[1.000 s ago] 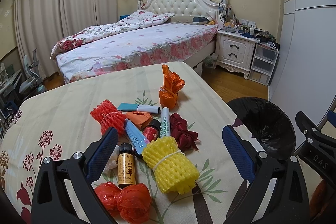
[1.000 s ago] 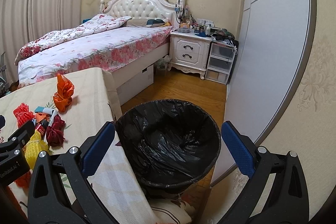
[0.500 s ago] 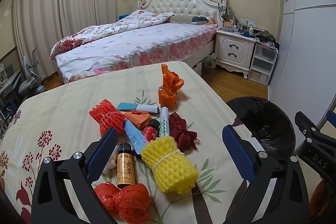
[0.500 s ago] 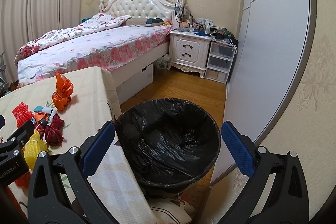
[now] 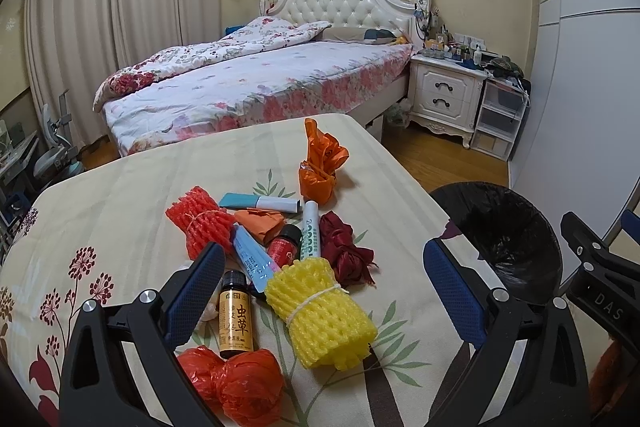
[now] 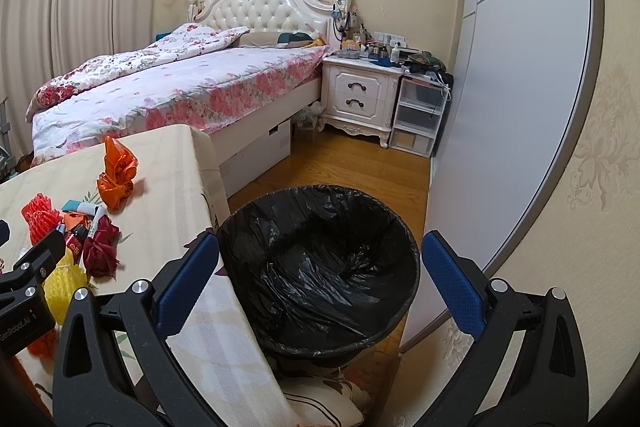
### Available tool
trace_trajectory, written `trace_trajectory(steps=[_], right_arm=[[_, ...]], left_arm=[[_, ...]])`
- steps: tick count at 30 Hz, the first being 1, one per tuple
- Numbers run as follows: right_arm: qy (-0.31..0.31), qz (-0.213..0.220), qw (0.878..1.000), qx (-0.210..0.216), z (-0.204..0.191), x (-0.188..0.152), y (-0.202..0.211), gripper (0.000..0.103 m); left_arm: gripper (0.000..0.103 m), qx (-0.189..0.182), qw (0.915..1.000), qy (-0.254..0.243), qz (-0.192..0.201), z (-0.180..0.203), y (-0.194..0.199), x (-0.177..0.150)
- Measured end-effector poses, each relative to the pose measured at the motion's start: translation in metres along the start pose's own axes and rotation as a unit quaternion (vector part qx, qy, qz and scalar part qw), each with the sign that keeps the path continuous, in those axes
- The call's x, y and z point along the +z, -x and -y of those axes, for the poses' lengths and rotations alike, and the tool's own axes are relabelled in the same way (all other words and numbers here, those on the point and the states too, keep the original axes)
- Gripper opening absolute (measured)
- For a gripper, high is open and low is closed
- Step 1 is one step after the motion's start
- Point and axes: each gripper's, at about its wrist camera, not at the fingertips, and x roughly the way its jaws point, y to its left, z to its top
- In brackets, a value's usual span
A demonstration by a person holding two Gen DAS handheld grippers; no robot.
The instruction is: Collect trash
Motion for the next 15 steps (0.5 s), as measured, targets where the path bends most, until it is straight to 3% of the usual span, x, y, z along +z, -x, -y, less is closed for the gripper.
trace_trajectory(steps=[15], right_arm=[[0.016, -0.017, 1.0, 0.001, -0.0078, 0.0018, -0.003, 0.099]], left_arm=[[0.096, 0.0, 1.0, 0.0, -0.001, 0.0059, -0.0007, -0.0045]])
